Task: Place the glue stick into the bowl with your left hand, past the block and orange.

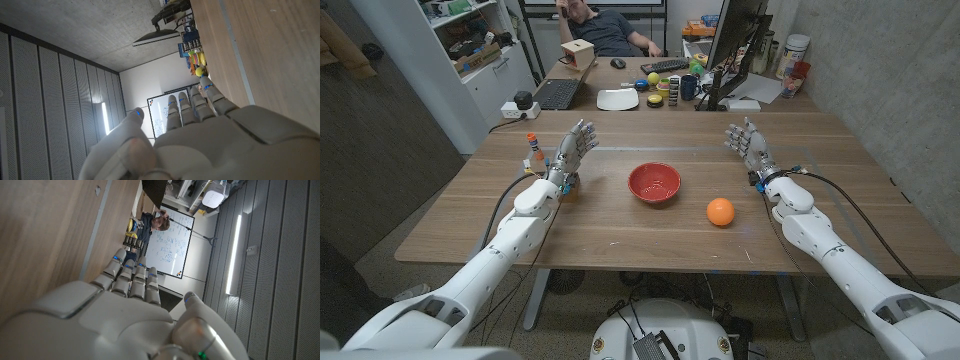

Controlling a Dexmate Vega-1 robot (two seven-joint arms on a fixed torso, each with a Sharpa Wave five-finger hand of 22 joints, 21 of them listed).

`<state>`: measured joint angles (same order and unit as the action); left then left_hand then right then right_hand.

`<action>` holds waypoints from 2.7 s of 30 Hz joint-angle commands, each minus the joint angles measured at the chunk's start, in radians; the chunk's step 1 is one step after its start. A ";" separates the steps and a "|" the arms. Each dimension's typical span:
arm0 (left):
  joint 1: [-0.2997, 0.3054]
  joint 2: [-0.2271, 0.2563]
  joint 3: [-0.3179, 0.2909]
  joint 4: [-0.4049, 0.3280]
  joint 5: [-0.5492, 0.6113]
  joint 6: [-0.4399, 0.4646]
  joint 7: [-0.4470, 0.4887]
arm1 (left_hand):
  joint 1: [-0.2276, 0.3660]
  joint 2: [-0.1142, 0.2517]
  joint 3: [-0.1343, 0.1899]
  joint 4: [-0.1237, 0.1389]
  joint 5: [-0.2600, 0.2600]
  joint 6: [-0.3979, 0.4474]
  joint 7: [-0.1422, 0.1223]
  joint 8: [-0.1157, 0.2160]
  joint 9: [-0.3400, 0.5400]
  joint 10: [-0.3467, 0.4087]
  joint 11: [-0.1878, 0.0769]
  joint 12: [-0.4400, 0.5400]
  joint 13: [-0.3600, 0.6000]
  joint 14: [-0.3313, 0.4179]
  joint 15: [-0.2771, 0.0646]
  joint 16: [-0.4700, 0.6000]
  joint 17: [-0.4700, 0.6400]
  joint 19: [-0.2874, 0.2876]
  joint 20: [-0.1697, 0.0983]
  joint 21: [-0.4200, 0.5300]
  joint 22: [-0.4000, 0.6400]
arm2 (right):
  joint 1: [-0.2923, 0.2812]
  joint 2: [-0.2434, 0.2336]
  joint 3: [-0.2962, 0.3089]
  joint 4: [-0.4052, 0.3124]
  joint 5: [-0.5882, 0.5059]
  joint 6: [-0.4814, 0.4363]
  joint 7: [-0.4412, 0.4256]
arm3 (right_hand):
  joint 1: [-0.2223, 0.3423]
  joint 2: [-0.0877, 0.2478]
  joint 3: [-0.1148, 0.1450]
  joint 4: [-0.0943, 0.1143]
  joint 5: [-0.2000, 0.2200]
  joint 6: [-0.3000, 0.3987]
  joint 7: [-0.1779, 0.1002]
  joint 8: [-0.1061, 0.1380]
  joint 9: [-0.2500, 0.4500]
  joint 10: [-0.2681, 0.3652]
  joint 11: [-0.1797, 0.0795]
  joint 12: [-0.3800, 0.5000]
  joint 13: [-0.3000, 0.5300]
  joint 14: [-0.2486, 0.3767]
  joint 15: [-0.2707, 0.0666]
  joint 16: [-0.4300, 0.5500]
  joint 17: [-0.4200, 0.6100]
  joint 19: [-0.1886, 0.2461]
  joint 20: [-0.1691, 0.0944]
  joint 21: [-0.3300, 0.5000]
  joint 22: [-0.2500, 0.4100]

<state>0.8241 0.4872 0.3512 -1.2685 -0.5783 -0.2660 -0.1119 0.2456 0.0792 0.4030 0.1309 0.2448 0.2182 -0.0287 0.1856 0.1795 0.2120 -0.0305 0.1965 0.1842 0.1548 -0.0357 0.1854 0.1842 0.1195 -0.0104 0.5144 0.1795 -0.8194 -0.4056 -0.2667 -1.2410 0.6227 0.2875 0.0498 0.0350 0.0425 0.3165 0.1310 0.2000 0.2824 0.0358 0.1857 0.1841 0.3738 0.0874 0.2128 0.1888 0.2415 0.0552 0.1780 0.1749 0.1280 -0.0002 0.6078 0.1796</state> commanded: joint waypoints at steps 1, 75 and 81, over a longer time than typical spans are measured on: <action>0.027 -0.188 -0.268 -0.011 0.263 0.092 -0.052 | 0.016 -0.001 0.007 -0.008 0.005 -0.001 -0.007 0.004 0.004 0.003 -0.004 0.003 0.005 0.005 -0.001 0.004 0.004 0.003 0.005 0.004 0.005 | -0.004 0.228 0.275 0.033 -0.346 -0.091 0.220 | 0.004 0.004 0.007 -0.001 0.005 0.007 0.001 0.006 0.004 0.009 -0.003 0.003 0.002 0.007 0.001 0.006 0.004 0.010 0.000 0.006 0.004; 0.147 -0.060 -0.352 -0.473 1.815 0.613 0.274 | 0.322 -0.082 0.070 -0.251 -0.029 0.045 -0.192 0.022 0.013 0.026 -0.131 0.001 0.014 0.062 -0.141 0.016 0.020 0.050 0.036 0.001 0.007 | -0.027 0.511 0.635 -0.147 -0.745 0.001 0.487 | -0.002 0.001 -0.009 0.000 0.005 0.013 0.004 0.009 0.004 0.016 -0.005 0.007 0.002 0.006 -0.002 0.007 0.005 0.012 -0.002 -0.010 0.005; 0.117 -0.044 -0.347 -0.440 1.829 0.634 0.266 | 0.338 -0.111 0.047 -0.260 -0.022 -0.042 -0.192 0.001 0.013 -0.084 -0.126 -0.017 0.013 -0.057 -0.107 -0.009 0.018 0.039 0.046 -0.021 0.002 | -0.030 0.510 0.631 -0.149 -0.746 0.017 0.484 | -0.003 0.001 -0.010 0.000 0.005 0.013 0.005 0.009 0.004 0.016 -0.004 0.007 0.002 0.006 0.000 0.007 0.005 0.011 -0.003 -0.012 0.005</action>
<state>0.9910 0.3998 -0.0231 -1.7501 1.1548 0.2953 0.1665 0.5769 -0.0180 0.4601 -0.1260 0.2177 0.2121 -0.2199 0.1925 0.1886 0.1697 -0.1575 0.1846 0.1935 0.1423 -0.0384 0.1831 0.2027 0.1629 0.0348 0.5009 0.1813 -0.8443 0.1081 0.3701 -1.3855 -0.1190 0.2794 0.5373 0.0350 0.0424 0.3091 0.1325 0.1998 0.2877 0.0413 0.1856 0.1837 0.3823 0.0785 0.2128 0.1882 0.2413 0.0550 0.1817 0.1744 0.1369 -0.0019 0.6019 0.1791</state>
